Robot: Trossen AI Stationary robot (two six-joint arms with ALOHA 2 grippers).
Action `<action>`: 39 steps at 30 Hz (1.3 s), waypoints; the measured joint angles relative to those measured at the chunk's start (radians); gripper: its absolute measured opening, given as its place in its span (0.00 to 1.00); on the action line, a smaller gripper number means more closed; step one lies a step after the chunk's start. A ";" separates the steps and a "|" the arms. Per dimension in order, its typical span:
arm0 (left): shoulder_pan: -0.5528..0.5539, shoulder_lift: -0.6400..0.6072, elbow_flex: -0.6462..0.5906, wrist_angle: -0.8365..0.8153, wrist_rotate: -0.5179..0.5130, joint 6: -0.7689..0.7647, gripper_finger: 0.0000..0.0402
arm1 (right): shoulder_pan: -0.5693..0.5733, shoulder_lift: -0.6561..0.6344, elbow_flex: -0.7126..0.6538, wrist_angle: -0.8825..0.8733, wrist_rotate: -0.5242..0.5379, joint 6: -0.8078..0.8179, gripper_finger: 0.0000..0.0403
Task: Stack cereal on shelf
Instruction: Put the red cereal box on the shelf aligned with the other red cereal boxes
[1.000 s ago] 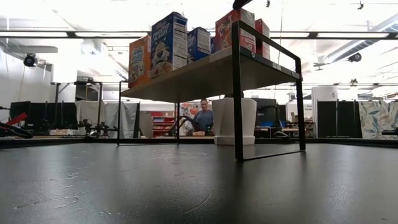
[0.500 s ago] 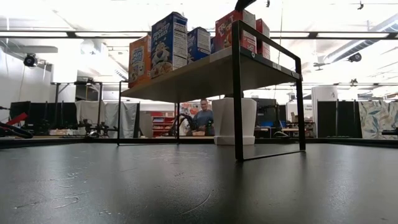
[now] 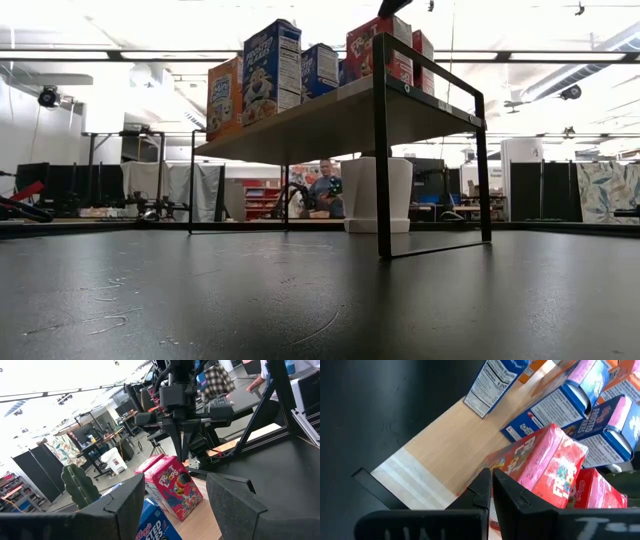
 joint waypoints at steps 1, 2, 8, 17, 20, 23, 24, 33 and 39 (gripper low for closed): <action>0.000 0.000 0.000 0.000 0.000 0.000 0.49 | 0.004 0.000 0.000 0.006 0.000 -0.001 0.02; 0.000 0.000 0.000 0.000 0.000 0.000 0.49 | 0.009 0.000 0.000 0.011 0.000 -0.008 0.02; 0.000 0.000 0.000 0.000 0.000 0.000 0.49 | 0.068 -0.006 -0.006 0.031 0.014 -0.012 0.02; -0.003 0.024 0.001 0.039 0.008 -0.071 0.49 | 0.168 -0.023 -0.149 0.244 0.053 -0.127 0.02; -0.012 0.053 0.012 0.050 0.009 -0.118 0.49 | 0.187 -0.042 -0.212 0.318 0.053 -0.161 0.02; -0.028 0.091 0.066 -0.007 0.009 -0.219 0.49 | 0.207 -0.072 -0.279 0.387 0.053 -0.189 0.02; -0.033 0.109 0.096 -0.053 0.009 -0.261 0.49 | 0.214 -0.086 -0.306 0.416 0.053 -0.203 0.02; -0.037 0.333 0.619 -1.030 0.081 -1.047 0.49 | 0.266 -0.266 -0.596 0.748 0.052 -0.324 0.02; -0.045 0.532 0.915 -1.603 0.356 -1.571 0.49 | 0.273 -0.374 -0.753 0.968 0.051 -0.386 0.02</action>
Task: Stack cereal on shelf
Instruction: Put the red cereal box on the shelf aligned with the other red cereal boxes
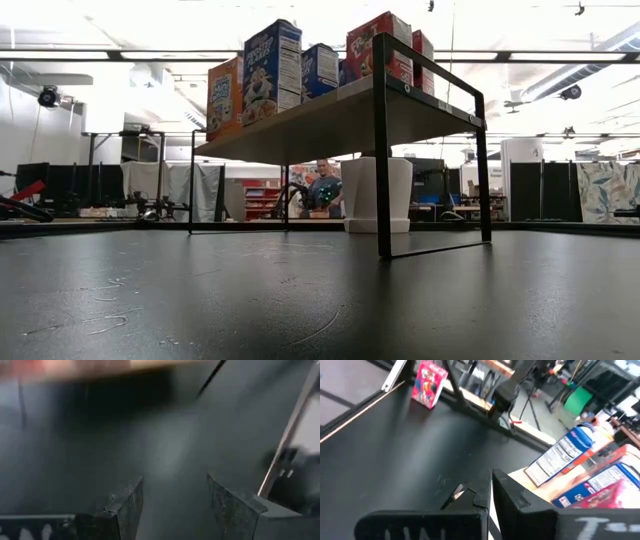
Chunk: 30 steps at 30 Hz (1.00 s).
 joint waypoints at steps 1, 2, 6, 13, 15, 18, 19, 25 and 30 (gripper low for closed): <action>-0.006 0.027 0.026 -0.057 0.036 -0.059 0.49 | 0.000 -0.009 -0.017 0.021 0.000 -0.009 0.02; -0.010 0.047 0.045 -0.094 0.066 -0.112 0.49 | 0.000 -0.015 -0.031 0.041 0.000 -0.025 0.02; -0.042 0.097 0.056 -0.141 0.172 -0.312 0.49 | 0.000 -0.018 -0.055 0.075 -0.002 -0.063 0.02; -0.196 0.190 0.040 -0.134 0.248 -0.627 0.56 | 0.003 -0.018 -0.057 0.075 -0.008 -0.114 0.02; -0.246 0.218 0.032 -0.133 0.264 -0.716 0.58 | 0.006 -0.018 -0.057 0.075 -0.008 -0.124 0.02; -0.322 0.248 0.015 -0.138 0.305 -0.849 0.61 | 0.007 -0.017 -0.058 0.075 -0.019 -0.131 0.02; -0.348 0.257 0.007 -0.136 0.315 -0.895 0.61 | 0.006 -0.017 -0.058 0.075 -0.032 -0.130 0.02; -0.480 0.281 -0.019 -0.146 0.333 -1.156 0.60 | 0.007 -0.017 -0.059 0.076 -0.141 -0.128 0.02; -0.542 0.304 -0.024 -0.153 0.329 -1.268 0.59 | 0.016 -0.016 -0.065 0.076 -0.142 -0.119 0.02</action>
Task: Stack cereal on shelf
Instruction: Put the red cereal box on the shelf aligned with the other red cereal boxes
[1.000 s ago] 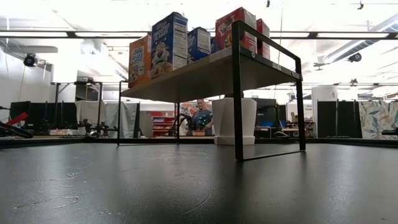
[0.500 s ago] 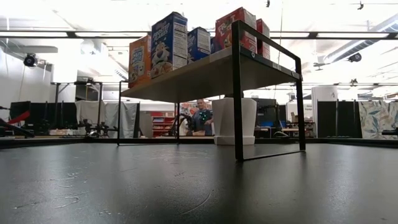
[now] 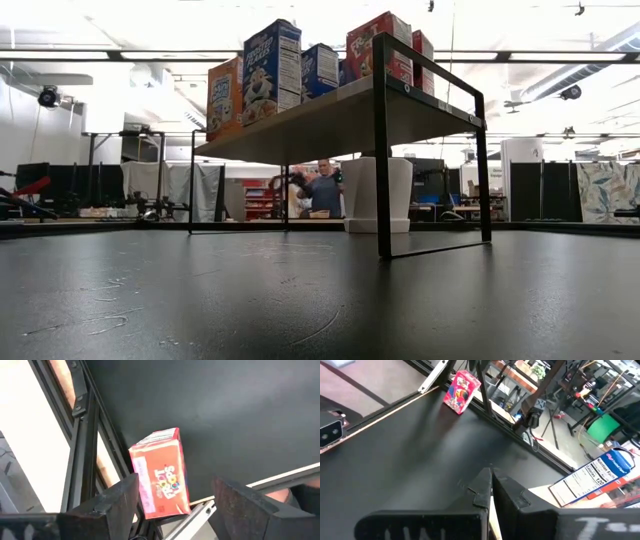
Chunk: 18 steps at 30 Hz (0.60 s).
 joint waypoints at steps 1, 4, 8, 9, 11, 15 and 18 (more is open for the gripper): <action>-0.005 0.006 -0.001 0.000 -0.001 -0.004 0.59 | 0.002 0.000 -0.001 0.001 0.000 0.003 0.02; -0.012 0.022 -0.003 -0.002 -0.002 -0.012 0.59 | 0.006 0.000 -0.002 0.010 -0.002 0.007 0.02; -0.013 0.024 -0.019 -0.002 -0.003 -0.013 0.59 | 0.005 0.000 -0.006 0.015 -0.001 0.007 0.02; -0.014 0.024 -0.028 -0.002 -0.003 -0.019 0.60 | 0.005 0.000 -0.007 0.015 -0.001 0.007 0.02; -0.016 0.024 -0.050 -0.002 0.005 -0.033 0.62 | 0.006 0.000 -0.009 0.016 -0.001 0.007 0.02; -0.022 0.024 -0.080 0.023 0.025 -0.037 0.65 | 0.006 0.000 -0.010 0.016 -0.001 0.006 0.02; -0.030 0.024 -0.094 0.037 0.026 -0.038 0.66 | 0.005 0.000 -0.010 0.015 -0.001 0.007 0.02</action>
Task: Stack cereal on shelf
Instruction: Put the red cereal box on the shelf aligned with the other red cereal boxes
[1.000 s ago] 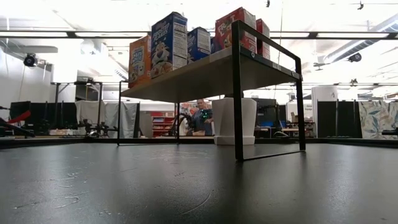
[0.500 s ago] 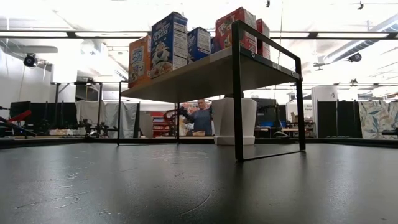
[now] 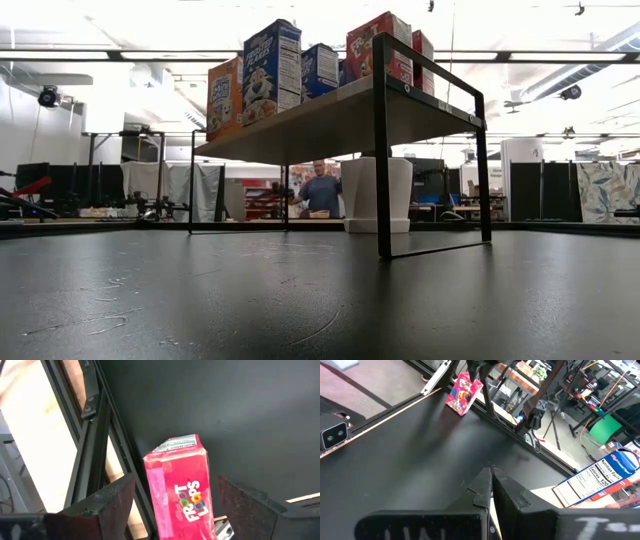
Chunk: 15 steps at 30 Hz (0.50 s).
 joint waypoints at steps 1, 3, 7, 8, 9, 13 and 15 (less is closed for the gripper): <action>-0.003 0.000 -0.005 0.007 0.000 -0.002 0.66 | 0.000 0.000 0.000 0.000 0.000 0.000 0.02; -0.011 0.000 -0.020 0.017 0.000 -0.012 0.66 | 0.000 0.000 0.000 0.000 0.000 0.000 0.02; -0.019 0.000 -0.060 0.074 0.002 -0.016 0.65 | 0.000 0.000 0.000 0.000 0.000 0.000 0.02; -0.019 0.000 -0.070 0.087 0.002 -0.015 0.64 | 0.000 0.000 0.000 0.000 0.000 0.000 0.02; -0.019 0.000 -0.078 0.101 0.002 -0.011 0.63 | 0.000 0.000 0.000 0.000 0.000 0.000 0.02; -0.018 0.000 -0.100 0.138 0.002 0.009 0.58 | 0.000 0.000 0.000 0.000 0.000 0.001 0.02; -0.018 0.000 -0.103 0.141 0.002 0.011 0.55 | 0.000 0.000 0.000 0.000 0.000 0.001 0.02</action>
